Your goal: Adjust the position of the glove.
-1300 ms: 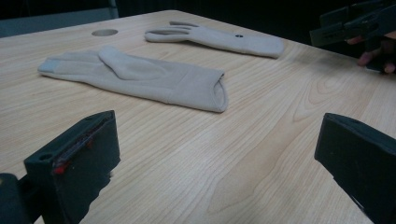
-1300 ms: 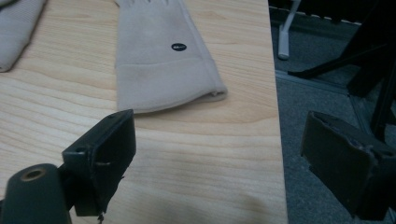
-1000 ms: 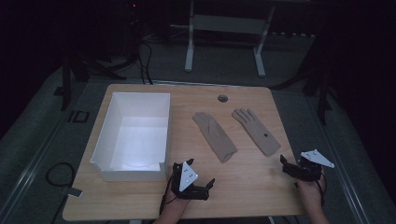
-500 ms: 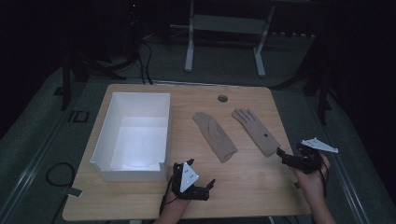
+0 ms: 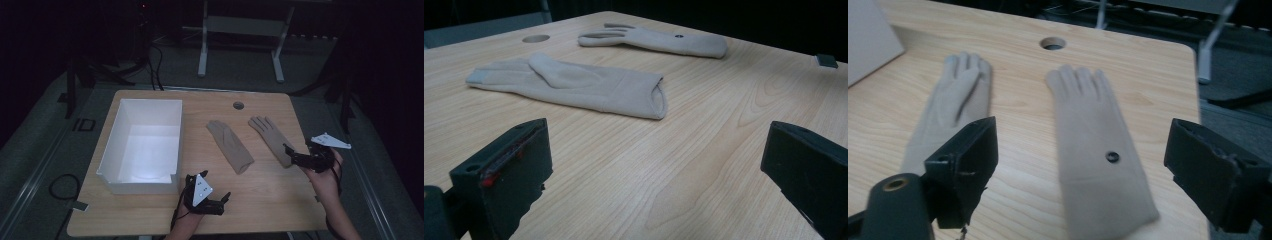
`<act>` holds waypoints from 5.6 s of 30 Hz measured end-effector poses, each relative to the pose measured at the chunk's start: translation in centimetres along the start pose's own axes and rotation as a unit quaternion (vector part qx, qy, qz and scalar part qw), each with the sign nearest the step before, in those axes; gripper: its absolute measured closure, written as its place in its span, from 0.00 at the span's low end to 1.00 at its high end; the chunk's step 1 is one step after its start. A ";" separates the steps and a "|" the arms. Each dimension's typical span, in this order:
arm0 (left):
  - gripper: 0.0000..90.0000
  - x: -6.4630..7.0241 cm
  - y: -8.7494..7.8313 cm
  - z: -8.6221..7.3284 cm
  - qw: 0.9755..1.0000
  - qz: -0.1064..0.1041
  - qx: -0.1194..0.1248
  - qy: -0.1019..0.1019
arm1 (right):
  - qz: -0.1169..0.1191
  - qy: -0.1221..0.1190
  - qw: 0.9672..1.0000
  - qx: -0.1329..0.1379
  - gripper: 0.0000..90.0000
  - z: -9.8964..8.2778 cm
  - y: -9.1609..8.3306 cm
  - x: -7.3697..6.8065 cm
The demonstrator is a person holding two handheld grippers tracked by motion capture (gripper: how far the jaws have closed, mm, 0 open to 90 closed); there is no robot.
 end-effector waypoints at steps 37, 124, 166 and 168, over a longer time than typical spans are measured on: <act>0.00 0.2 -0.1 0.0 1.000 -0.006 0.002 0.009 | 0.111 -0.046 0.991 -0.065 0.28 2.9 12.5 -6.2; 0.00 0.7 -0.3 0.1 1.000 -0.001 0.019 0.022 | -0.002 0.153 0.987 -0.049 0.88 -3.3 16.4 -9.0; 0.00 0.5 -0.4 0.1 1.000 -0.011 0.021 0.008 | 0.076 -0.059 0.987 -0.129 0.55 -0.8 11.1 6.3; 0.00 0.5 -0.4 0.1 1.000 -0.011 0.021 0.008 | 0.075 -0.060 0.986 -0.133 0.56 -1.1 11.6 6.7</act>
Point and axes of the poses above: each handheld gripper's, and its own axes: y roughly forward along the jaws, z roughly out of its top, x roughly to its right, the point moved 6 cm from there along y, roughly forward along the jaws, and after that the axes turned 15 degrees about z, right-handed, at the moved point
